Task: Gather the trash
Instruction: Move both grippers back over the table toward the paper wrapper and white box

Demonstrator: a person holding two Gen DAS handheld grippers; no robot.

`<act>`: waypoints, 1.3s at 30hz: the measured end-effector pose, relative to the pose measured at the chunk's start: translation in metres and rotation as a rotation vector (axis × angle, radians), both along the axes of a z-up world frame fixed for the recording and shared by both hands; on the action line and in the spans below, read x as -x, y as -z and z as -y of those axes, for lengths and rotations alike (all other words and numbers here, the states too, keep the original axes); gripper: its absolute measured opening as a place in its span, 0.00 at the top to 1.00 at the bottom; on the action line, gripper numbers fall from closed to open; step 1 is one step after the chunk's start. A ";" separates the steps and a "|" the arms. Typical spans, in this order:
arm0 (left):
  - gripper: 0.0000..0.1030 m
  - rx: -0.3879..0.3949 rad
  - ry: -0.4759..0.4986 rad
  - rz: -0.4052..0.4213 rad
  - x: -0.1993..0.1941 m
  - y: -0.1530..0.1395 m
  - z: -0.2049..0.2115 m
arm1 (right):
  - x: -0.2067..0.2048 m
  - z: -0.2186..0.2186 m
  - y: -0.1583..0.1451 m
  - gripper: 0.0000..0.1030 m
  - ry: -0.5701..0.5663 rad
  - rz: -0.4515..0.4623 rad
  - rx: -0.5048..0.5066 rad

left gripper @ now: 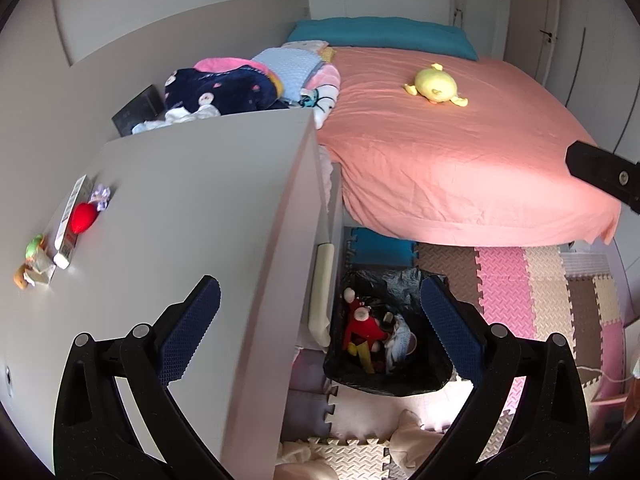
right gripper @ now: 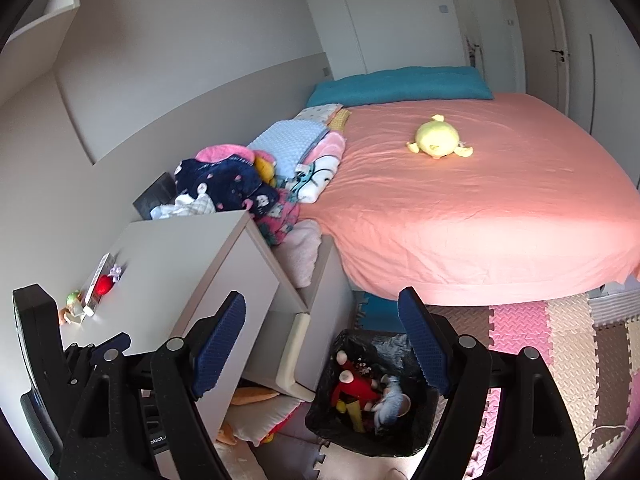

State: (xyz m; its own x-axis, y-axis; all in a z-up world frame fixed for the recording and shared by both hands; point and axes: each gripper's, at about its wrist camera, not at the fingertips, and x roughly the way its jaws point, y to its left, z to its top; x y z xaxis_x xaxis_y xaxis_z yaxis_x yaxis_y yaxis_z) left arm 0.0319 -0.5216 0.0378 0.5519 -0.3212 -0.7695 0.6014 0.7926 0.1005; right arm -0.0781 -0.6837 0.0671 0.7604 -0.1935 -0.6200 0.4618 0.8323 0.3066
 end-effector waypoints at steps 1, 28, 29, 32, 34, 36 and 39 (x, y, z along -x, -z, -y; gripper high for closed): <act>0.06 0.002 -0.011 0.000 -0.003 -0.001 -0.005 | -0.004 -0.004 -0.001 0.23 -0.010 0.002 0.000; 0.06 0.108 -0.546 0.032 -0.119 -0.020 -0.233 | -0.162 -0.180 -0.005 0.23 -0.364 0.003 -0.016; 0.06 0.108 -0.566 0.036 -0.123 -0.020 -0.239 | -0.167 -0.186 -0.005 0.23 -0.371 0.001 -0.015; 0.06 0.114 -0.635 0.047 -0.139 -0.019 -0.261 | -0.179 -0.200 -0.004 0.23 -0.390 -0.003 -0.012; 0.06 0.119 -0.664 0.038 -0.153 -0.017 -0.271 | -0.187 -0.207 -0.003 0.23 -0.398 -0.007 -0.008; 0.06 0.123 -0.698 0.030 -0.167 -0.015 -0.281 | -0.195 -0.213 -0.002 0.23 -0.407 -0.012 -0.005; 0.06 0.135 -0.743 0.006 -0.187 -0.010 -0.293 | -0.208 -0.222 -0.002 0.23 -0.425 -0.015 -0.004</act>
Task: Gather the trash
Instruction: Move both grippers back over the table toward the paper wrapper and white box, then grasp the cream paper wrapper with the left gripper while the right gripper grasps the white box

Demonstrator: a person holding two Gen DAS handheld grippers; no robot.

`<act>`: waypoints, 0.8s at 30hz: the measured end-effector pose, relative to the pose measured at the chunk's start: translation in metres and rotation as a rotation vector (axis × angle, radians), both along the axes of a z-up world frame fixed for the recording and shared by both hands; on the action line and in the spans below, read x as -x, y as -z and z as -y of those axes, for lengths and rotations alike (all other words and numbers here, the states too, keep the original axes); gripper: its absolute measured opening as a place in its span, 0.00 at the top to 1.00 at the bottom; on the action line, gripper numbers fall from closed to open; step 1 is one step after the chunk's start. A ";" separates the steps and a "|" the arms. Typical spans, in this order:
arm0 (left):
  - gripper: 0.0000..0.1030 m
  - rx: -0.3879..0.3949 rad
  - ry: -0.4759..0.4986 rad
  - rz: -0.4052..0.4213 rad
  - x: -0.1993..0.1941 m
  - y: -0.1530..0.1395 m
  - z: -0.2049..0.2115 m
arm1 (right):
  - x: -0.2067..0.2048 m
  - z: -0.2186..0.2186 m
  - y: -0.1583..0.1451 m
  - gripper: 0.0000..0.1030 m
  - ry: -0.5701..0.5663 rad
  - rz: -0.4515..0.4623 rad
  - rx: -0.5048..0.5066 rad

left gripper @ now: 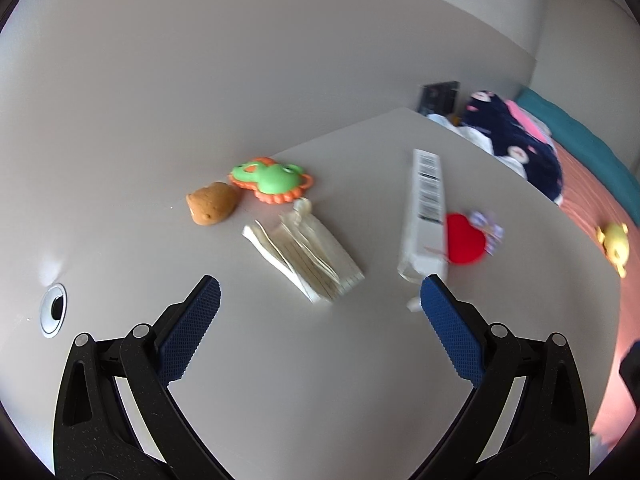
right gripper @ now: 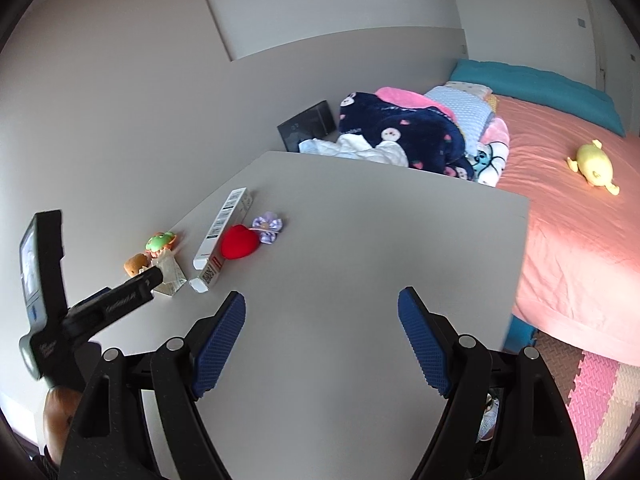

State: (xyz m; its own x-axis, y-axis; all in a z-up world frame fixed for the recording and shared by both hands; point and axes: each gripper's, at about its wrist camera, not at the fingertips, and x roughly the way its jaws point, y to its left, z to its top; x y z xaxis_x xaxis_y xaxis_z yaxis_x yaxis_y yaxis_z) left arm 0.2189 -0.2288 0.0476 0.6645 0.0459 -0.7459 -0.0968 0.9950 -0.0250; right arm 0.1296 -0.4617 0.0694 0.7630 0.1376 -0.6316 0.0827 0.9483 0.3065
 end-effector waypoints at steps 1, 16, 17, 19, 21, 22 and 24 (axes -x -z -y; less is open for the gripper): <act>0.06 0.010 -0.008 -0.007 -0.005 0.002 -0.003 | -0.005 -0.003 0.000 0.23 -0.009 -0.001 -0.002; 0.06 0.015 -0.066 -0.137 -0.064 0.042 -0.020 | -0.107 -0.057 -0.013 0.23 -0.098 -0.020 0.027; 0.06 -0.015 -0.072 -0.132 -0.065 0.043 -0.020 | -0.117 -0.064 -0.014 0.23 -0.110 -0.021 0.036; 0.06 -0.015 -0.069 -0.121 -0.065 0.044 -0.022 | -0.134 -0.076 -0.016 0.23 -0.125 -0.020 0.048; 0.06 -0.022 -0.067 -0.111 -0.064 0.045 -0.023 | -0.149 -0.088 -0.016 0.23 -0.140 -0.031 0.064; 0.11 -0.018 -0.060 -0.107 -0.063 0.044 -0.024 | -0.158 -0.095 -0.015 0.23 -0.146 -0.044 0.078; 0.33 -0.027 -0.050 -0.084 -0.062 0.041 -0.025 | -0.173 -0.108 -0.013 0.23 -0.161 -0.067 0.091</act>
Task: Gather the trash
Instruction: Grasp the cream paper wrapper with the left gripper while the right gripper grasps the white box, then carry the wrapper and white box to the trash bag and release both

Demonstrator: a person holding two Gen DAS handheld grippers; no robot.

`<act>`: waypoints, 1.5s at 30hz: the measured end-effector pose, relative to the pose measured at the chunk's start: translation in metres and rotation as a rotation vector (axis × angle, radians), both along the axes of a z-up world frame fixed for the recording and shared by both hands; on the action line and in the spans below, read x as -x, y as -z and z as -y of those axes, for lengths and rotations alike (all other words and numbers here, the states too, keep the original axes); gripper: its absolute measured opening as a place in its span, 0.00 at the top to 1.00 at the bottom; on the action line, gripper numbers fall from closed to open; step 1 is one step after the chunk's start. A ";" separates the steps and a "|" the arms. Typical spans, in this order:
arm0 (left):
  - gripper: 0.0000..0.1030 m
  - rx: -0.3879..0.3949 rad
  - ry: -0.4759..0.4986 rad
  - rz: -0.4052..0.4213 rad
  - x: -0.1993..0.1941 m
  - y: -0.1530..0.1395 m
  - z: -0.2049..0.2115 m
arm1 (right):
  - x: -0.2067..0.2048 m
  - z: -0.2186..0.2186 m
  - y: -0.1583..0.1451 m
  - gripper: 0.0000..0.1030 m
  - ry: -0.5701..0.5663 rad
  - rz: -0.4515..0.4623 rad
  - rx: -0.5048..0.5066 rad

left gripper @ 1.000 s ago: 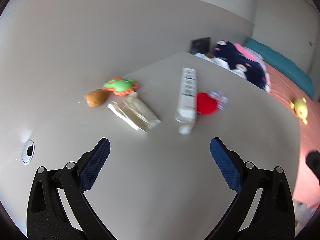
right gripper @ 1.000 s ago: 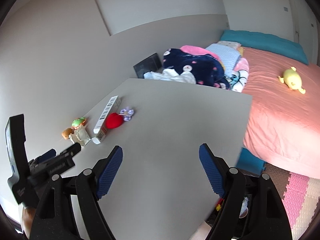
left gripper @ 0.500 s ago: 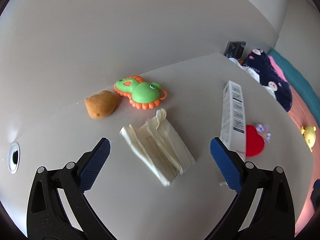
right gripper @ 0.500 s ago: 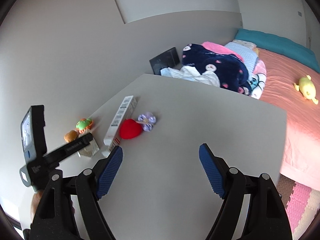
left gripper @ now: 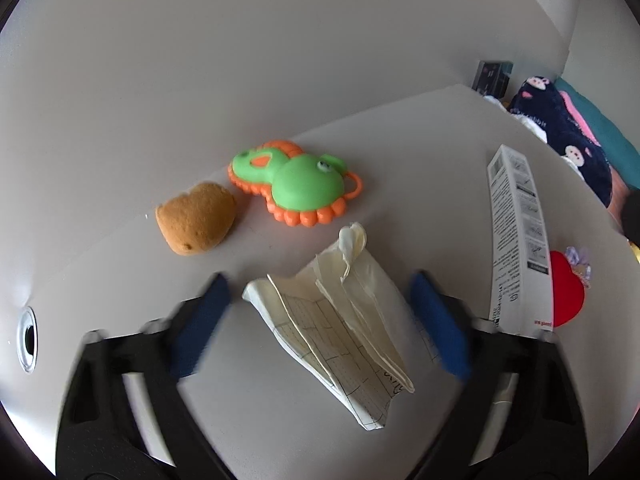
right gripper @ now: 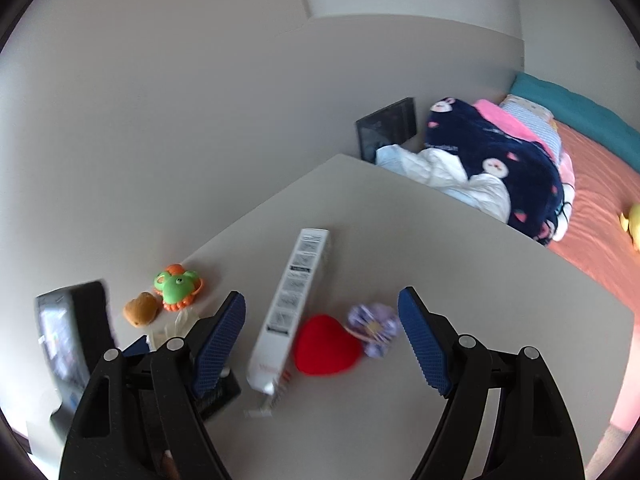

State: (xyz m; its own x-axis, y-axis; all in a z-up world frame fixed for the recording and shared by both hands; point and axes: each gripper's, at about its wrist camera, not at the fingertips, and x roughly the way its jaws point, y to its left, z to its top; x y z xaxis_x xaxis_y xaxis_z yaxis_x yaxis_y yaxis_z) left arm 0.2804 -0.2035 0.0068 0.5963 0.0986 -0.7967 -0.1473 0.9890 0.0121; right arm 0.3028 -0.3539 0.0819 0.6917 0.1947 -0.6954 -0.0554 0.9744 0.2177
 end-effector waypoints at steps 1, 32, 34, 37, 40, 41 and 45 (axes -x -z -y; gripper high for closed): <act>0.47 -0.001 0.005 0.007 0.000 -0.001 0.000 | -0.008 -0.006 0.002 0.23 -0.007 -0.017 0.007; 0.93 0.180 0.121 0.095 0.008 -0.018 -0.004 | 0.042 0.033 -0.048 0.73 0.078 -0.019 0.032; 0.93 0.199 0.141 0.102 0.012 -0.024 0.000 | 0.064 0.054 -0.055 0.73 0.105 -0.013 0.026; 0.93 0.176 0.203 0.139 0.030 -0.040 0.021 | 0.094 0.082 -0.060 0.73 0.144 -0.010 0.029; 0.93 0.161 0.271 0.156 0.053 -0.051 0.047 | 0.122 0.113 -0.063 0.73 0.188 -0.005 0.023; 0.93 0.162 0.301 0.153 0.063 -0.054 0.059 | 0.134 0.124 -0.064 0.73 0.205 -0.005 0.017; 0.93 0.165 0.395 0.149 0.096 -0.067 0.102 | 0.175 0.161 -0.067 0.73 0.263 0.016 -0.012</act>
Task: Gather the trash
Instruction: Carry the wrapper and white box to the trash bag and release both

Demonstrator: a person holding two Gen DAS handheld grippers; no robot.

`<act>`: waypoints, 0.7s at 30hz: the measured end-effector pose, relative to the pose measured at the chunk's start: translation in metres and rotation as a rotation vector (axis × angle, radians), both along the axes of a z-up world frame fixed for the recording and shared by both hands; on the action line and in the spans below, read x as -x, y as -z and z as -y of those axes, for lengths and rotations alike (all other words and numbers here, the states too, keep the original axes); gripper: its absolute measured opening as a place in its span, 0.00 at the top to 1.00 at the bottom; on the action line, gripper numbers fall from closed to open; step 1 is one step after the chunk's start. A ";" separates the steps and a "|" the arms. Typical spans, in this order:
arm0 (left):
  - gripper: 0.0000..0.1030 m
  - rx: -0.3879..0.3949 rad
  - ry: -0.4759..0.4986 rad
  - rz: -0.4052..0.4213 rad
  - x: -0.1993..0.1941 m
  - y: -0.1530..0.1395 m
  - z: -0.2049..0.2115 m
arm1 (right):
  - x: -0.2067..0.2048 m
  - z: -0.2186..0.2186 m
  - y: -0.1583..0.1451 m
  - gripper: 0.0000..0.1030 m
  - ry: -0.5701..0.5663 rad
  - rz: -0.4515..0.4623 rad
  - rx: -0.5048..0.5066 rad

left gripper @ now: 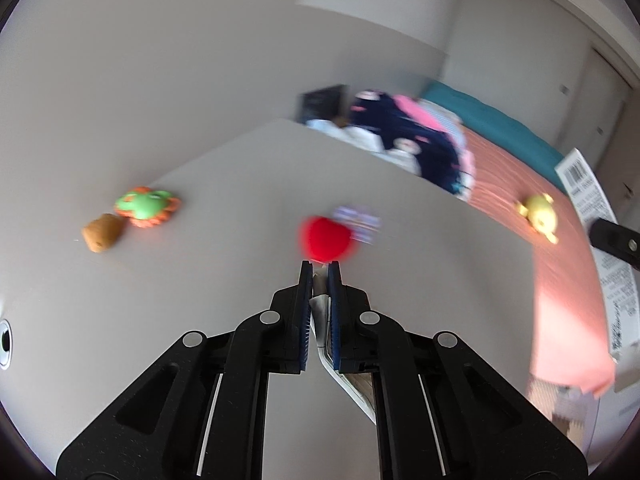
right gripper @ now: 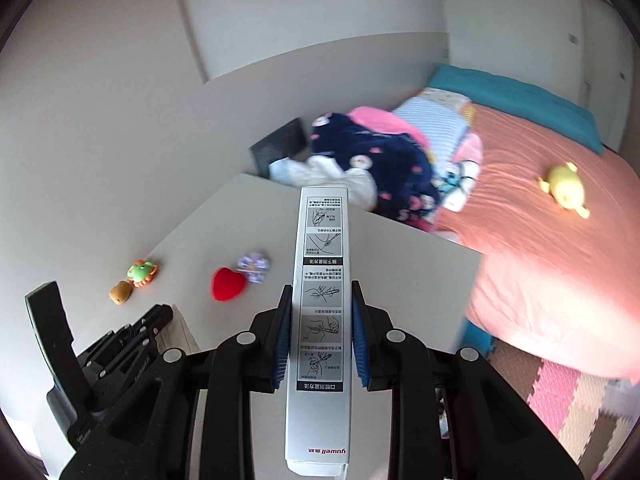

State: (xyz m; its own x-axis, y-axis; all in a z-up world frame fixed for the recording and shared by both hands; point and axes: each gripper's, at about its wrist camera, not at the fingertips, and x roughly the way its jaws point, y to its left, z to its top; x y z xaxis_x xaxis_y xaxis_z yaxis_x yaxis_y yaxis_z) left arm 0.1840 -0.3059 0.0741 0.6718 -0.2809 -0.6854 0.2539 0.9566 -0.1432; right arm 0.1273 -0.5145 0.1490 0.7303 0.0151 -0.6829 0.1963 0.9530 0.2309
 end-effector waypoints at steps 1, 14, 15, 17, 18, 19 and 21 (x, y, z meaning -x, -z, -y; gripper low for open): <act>0.93 -0.004 0.022 0.003 0.008 -0.003 0.011 | 0.011 0.009 -0.001 0.73 0.013 0.009 -0.009; 0.93 -0.063 0.361 0.026 0.133 -0.021 0.162 | 0.146 0.111 0.016 0.73 0.165 0.041 -0.049; 0.93 -0.063 0.382 0.020 0.139 -0.020 0.172 | 0.154 0.117 0.020 0.73 0.176 0.039 -0.054; 0.93 -0.074 0.426 0.012 0.151 -0.016 0.191 | 0.169 0.131 0.029 0.73 0.197 0.030 -0.066; 0.93 -0.083 0.444 0.009 0.156 -0.014 0.200 | 0.177 0.140 0.035 0.73 0.213 0.023 -0.072; 0.93 -0.092 0.459 0.004 0.160 -0.012 0.208 | 0.182 0.146 0.040 0.73 0.224 0.018 -0.077; 0.93 -0.102 0.475 -0.006 0.164 -0.008 0.219 | 0.193 0.160 0.051 0.73 0.247 0.008 -0.094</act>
State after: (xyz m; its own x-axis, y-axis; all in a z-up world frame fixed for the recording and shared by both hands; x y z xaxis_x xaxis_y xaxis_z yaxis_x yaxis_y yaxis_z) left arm 0.0202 -0.5245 0.0820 0.4810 -0.4871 -0.7290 0.6657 0.7440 -0.0579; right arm -0.0657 -0.6743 0.0984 0.7254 -0.1013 -0.6808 0.4179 0.8507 0.3187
